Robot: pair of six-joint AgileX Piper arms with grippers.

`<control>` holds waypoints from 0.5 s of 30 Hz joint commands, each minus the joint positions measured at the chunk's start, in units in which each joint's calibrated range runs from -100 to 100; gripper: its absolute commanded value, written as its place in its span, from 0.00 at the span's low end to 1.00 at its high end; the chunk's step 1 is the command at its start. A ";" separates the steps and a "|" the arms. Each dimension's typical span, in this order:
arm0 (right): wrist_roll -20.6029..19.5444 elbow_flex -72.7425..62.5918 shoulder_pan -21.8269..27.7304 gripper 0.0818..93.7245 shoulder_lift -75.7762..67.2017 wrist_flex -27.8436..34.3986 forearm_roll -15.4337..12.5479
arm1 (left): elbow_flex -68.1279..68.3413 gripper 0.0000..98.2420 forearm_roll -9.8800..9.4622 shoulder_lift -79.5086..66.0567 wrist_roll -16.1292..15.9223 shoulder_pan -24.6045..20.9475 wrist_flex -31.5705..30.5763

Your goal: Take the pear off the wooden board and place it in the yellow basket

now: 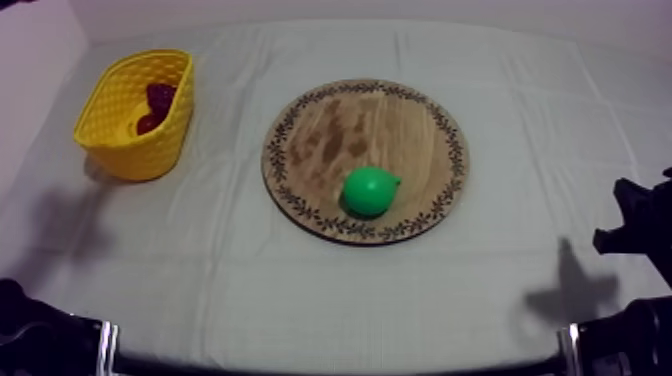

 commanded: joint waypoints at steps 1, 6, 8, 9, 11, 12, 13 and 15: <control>0.00 0.05 0.01 0.00 -0.05 -0.07 0.02 | -2.55 0.00 -0.33 4.25 0.20 3.08 0.10; 0.00 0.05 0.01 0.00 -0.05 -0.07 0.02 | -7.24 0.00 -0.90 10.35 0.41 7.30 0.24; 0.00 0.05 0.01 0.00 -0.05 -0.07 0.02 | -8.84 0.00 -1.58 12.53 0.61 9.25 0.67; 0.00 0.05 0.01 0.00 -0.05 -0.07 0.02 | -9.51 0.00 -1.86 13.59 0.57 10.20 1.00; 0.00 0.05 0.01 0.00 -0.05 -0.07 0.02 | -10.37 0.00 -2.13 15.65 0.14 11.91 1.47; 0.00 0.05 0.01 0.00 -0.05 -0.07 0.02 | -10.62 0.00 -2.19 16.66 -0.02 12.70 1.51; 0.00 0.05 0.01 0.00 -0.05 -0.07 0.02 | -10.80 0.00 -2.22 17.65 -0.13 13.42 1.47; 0.00 0.05 0.01 0.00 -0.05 -0.07 0.02 | -11.00 0.00 -2.57 19.55 0.10 14.92 1.31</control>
